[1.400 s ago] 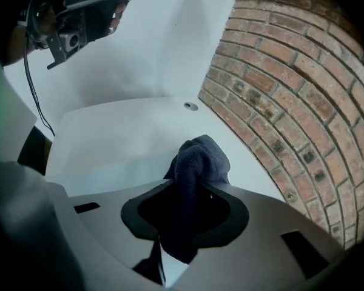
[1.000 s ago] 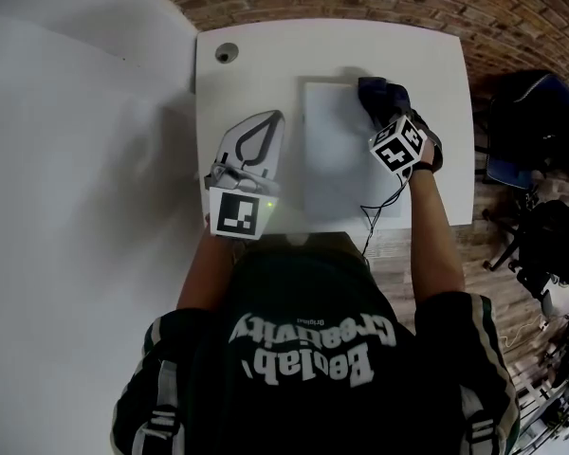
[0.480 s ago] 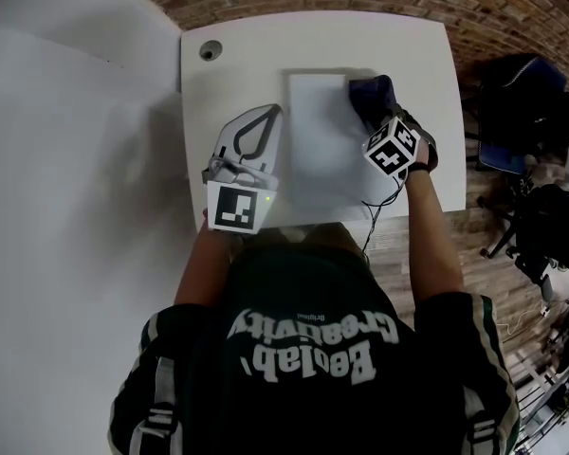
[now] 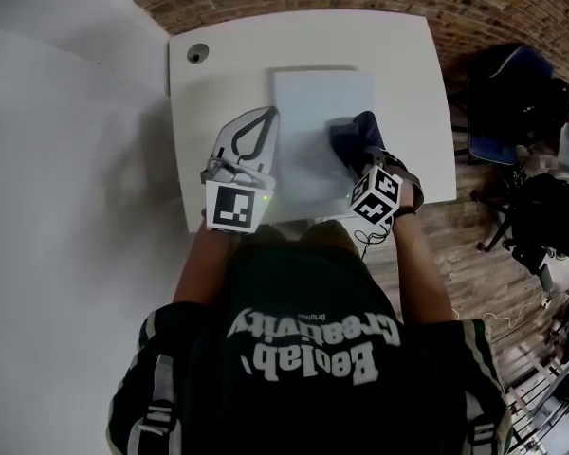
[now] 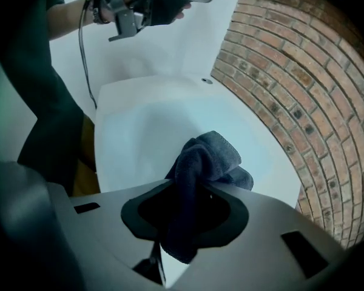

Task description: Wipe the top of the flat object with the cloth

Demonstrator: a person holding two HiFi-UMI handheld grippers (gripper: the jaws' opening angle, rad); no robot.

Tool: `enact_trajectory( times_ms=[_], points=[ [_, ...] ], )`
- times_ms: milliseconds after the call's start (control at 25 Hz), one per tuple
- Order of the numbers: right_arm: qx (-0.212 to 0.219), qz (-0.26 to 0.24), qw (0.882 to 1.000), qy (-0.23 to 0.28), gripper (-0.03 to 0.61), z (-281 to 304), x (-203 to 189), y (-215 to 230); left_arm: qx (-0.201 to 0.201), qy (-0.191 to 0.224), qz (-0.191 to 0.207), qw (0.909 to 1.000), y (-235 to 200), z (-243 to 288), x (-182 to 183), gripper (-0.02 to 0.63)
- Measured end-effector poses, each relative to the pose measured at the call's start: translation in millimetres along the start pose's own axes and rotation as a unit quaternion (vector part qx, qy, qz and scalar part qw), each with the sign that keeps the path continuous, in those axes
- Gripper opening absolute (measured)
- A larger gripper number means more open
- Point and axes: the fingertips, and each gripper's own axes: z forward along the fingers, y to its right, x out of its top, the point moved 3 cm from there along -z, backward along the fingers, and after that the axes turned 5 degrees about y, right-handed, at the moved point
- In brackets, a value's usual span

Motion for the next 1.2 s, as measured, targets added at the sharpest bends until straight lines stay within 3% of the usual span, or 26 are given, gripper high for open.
enact_trajectory(
  times_ms=[240,440,720,960,1200],
  points=[
    [0.037,-0.006,0.999,-0.006,0.08,-20.1,-17.4,-45.0,-0.003,0.002,0.005,1.0,8.9,-1.2,6.8,-0.005],
    [0.037,-0.027,0.999,-0.013,0.08,-21.1,-14.7,-49.2,0.0,-0.001,0.007,1.0,10.2,-4.5,8.8,-0.005],
    [0.062,-0.077,0.995,0.01,0.08,-6.2,28.2,-68.6,0.012,-0.006,0.006,0.9999,6.7,-15.9,4.8,-0.005],
    [0.092,-0.153,0.983,0.033,0.081,8.1,77.3,-93.2,0.028,-0.009,0.007,0.9995,-7.8,-25.9,2.3,-0.005],
    [0.087,-0.125,0.988,0.033,0.083,20.7,86.6,-77.0,0.043,-0.013,0.002,0.999,-22.1,-30.7,-3.3,-0.005]
  ],
)
